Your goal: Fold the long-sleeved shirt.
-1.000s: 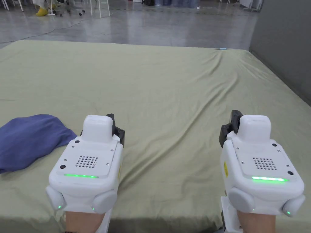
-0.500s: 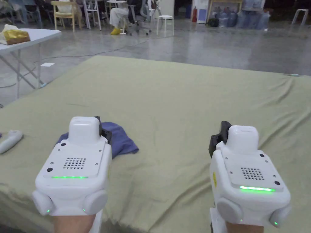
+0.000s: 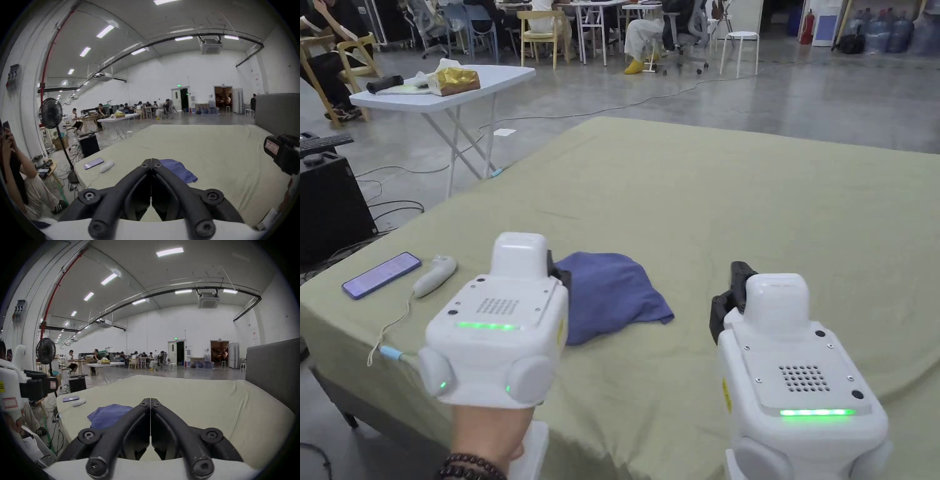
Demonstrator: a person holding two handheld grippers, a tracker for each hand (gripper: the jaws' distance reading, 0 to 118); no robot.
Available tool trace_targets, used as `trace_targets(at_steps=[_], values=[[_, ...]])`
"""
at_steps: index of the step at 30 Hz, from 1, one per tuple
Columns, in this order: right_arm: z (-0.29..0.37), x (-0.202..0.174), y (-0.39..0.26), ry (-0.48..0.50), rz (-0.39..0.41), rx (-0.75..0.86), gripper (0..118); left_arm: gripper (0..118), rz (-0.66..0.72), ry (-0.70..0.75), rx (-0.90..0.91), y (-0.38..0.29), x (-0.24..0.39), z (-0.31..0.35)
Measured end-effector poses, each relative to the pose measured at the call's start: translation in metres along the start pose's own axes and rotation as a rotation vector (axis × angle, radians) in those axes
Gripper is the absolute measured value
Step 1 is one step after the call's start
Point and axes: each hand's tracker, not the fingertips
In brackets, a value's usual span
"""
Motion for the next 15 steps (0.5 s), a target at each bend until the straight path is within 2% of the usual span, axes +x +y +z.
trace_targets(at_steps=[2, 6, 7, 8, 9, 10, 12, 15], values=[[-0.001, 0.005, -0.001, -0.013, -0.003, -0.007, 0, 0, 0.062, -0.048, -0.111, 0.01, 0.004, -0.031], [-0.008, 0.015, -0.01, -0.026, -0.024, -0.029, 0, 0, 0.058, -0.179, -0.338, 0.015, 0.01, -0.125], [-0.011, 0.017, -0.013, -0.032, -0.024, -0.035, 0, 15, 0.06, -0.187, -0.396, 0.011, 0.012, -0.151], [-0.014, 0.018, -0.016, -0.04, -0.022, -0.045, 0, 45, 0.039, -0.16, -0.466, 0.005, 0.013, -0.176], [-0.019, 0.019, -0.019, -0.042, -0.019, -0.055, 0, 85, 0.055, -0.149, -0.489, -0.001, 0.012, -0.193], [-0.024, 0.021, -0.023, -0.043, -0.017, -0.068, 0, 115, 0.067, -0.144, -0.534, -0.008, 0.012, -0.219], [-0.032, 0.024, -0.028, -0.047, -0.019, -0.088, 0, 117, 0.083, -0.107, -0.619, -0.024, 0.006, -0.256], [-0.047, 0.031, -0.034, -0.041, -0.064, -0.145, 0, 116, 0.065, -0.024, -0.711, -0.046, -0.003, -0.307]])
